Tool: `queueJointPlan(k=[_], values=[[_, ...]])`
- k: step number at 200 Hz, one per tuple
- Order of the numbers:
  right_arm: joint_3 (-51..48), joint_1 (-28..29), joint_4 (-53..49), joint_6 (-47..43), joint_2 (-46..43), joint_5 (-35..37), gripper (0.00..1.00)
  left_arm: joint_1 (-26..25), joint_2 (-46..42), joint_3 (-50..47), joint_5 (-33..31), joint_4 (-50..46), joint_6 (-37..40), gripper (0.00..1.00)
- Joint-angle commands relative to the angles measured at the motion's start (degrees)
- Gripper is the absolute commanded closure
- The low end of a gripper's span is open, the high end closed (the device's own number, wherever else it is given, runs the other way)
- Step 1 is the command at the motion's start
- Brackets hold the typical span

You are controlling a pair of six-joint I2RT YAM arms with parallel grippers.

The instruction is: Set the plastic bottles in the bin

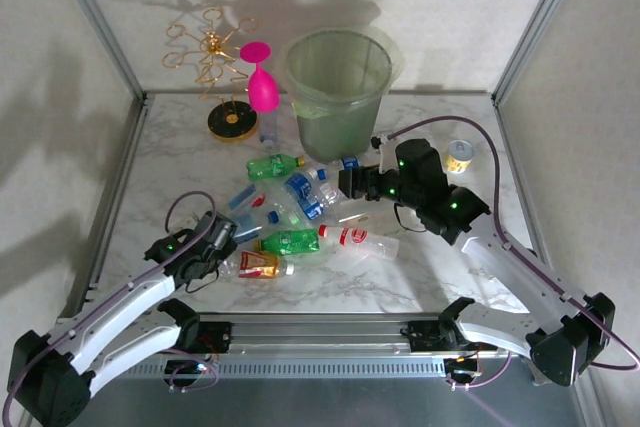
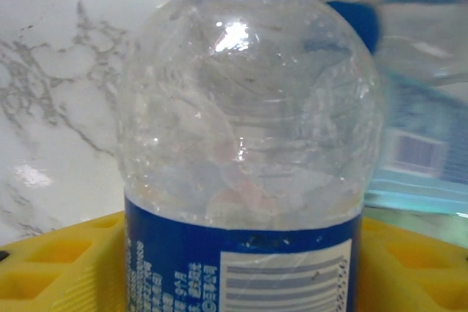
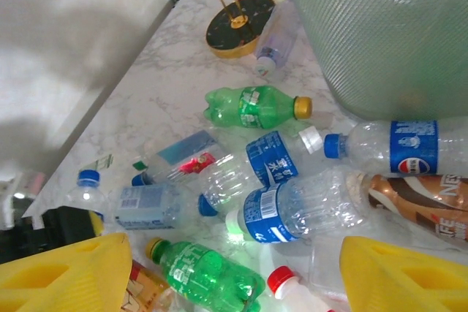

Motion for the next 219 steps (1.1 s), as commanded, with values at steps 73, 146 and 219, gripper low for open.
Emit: queueJointPlan(k=[73,146,219], values=[[3.7,5.7,4.2,-0.7,-3.7,5.7,0.21,0.3,-4.3,17.8,-1.2,-7.1,13.2,0.44],[2.7,6.4,16.9,7.9,-2.9,-11.0,0.22,-0.5,-7.4,24.6,22.4,16.8,32.3,0.43],[2.9,6.4,30.1,16.3,1.2,-25.1,0.01,-3.5,-4.3,26.0,43.6,28.2,39.7,0.5]])
